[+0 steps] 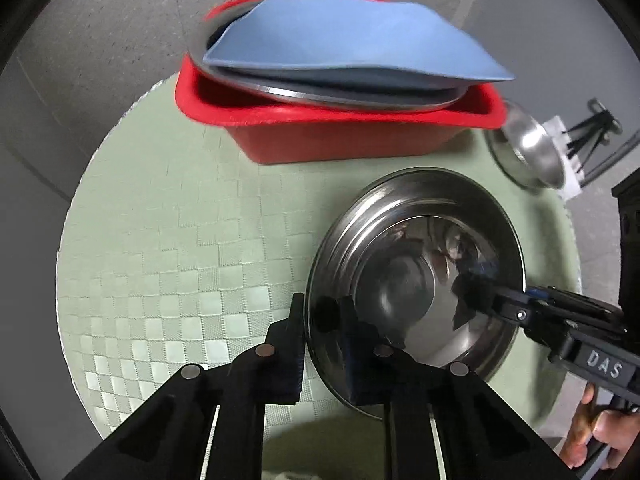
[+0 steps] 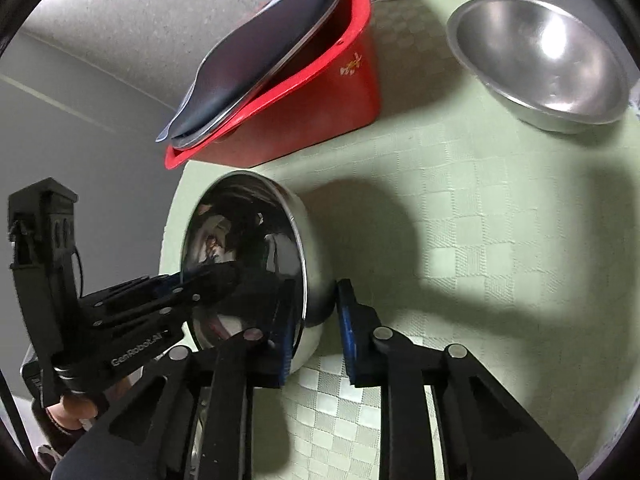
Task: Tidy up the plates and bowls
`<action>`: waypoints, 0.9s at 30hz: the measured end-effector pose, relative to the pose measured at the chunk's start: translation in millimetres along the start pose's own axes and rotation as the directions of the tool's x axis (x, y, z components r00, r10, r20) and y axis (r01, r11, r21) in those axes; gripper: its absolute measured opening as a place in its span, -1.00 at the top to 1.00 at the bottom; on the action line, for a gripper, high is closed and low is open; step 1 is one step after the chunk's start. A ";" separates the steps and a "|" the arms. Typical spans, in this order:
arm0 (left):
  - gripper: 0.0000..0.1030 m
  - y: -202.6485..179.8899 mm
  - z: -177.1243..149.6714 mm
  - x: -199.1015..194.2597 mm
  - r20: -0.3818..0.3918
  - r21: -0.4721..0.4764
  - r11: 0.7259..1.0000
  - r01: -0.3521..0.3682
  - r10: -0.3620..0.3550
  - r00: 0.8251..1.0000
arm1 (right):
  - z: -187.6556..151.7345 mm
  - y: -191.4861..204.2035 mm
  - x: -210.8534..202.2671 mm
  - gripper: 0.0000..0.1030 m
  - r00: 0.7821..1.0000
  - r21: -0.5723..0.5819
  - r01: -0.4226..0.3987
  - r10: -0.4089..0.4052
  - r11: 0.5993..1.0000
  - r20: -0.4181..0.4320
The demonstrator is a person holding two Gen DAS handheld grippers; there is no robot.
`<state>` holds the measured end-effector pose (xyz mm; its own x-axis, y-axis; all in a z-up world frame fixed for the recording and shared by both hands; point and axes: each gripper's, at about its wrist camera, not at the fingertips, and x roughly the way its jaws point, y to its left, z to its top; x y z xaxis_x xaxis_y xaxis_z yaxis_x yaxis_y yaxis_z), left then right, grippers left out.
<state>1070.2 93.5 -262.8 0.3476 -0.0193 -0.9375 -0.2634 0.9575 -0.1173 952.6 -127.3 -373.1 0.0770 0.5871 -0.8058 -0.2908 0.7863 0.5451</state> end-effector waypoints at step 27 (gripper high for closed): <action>0.77 86.3 -153.5 -144.0 0.144 0.136 0.987 0.088 -0.108 0.984 | -148.9 146.8 -53.9 0.65 0.987 -0.049 0.094 -0.086 0.994 0.139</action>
<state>859.3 134.8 -188.2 0.5001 -0.0805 -0.8622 -0.1073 0.9822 -0.1539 763.8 -72.1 -284.1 0.2335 0.5383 -0.8098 -0.3291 0.8274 0.4551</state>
